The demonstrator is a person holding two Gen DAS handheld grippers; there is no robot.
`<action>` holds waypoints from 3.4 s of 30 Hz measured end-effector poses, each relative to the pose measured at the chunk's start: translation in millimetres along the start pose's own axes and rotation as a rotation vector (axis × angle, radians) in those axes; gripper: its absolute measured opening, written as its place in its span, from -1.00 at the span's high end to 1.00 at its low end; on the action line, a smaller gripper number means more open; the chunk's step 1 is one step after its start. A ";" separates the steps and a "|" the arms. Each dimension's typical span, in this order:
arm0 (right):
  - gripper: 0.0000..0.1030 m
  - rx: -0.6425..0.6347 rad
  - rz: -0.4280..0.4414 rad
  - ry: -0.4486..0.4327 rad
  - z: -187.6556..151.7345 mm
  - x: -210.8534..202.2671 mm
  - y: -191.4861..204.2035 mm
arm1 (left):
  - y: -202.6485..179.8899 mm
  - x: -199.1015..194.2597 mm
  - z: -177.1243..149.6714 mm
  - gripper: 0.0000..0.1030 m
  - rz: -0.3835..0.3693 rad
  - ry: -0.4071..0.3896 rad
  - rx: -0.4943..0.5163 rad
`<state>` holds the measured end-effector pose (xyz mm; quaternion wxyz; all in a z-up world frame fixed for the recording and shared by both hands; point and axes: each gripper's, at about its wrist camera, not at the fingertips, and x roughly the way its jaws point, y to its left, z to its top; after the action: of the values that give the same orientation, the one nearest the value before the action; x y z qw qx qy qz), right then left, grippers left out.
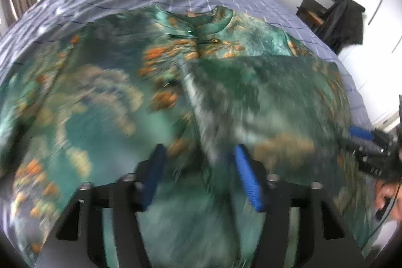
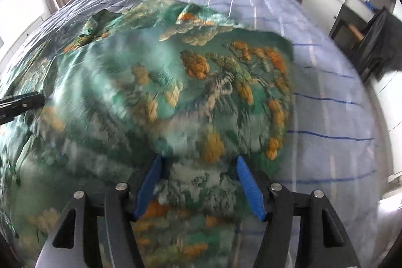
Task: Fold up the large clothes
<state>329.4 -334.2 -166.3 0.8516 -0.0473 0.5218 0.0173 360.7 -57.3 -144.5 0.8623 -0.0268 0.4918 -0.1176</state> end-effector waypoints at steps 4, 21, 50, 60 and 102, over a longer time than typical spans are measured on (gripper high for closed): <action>-0.25 0.009 -0.025 -0.017 -22.3 -33.3 2.9 | 23.7 -40.3 -40.7 -0.49 0.067 -0.012 0.044; -0.25 0.015 0.119 -0.178 -108.1 -147.4 129.7 | 220.1 -139.6 -113.1 -0.83 0.339 -0.109 -0.288; -0.25 -0.156 0.163 -0.142 -132.7 -162.7 202.1 | 431.2 -140.4 -146.2 0.71 0.197 -0.342 -1.131; -0.25 -0.125 0.204 -0.168 -136.4 -168.7 201.4 | 291.6 -205.0 -41.2 0.84 0.527 -0.491 -0.474; 0.54 0.393 0.704 0.152 17.6 -1.4 188.0 | 106.5 -126.2 -148.3 -0.64 0.171 -0.180 -0.137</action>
<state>329.6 -145.4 -168.8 0.7454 0.2967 0.5610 0.2039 191.0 85.3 -131.9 0.9060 -0.0540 0.4197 -0.0071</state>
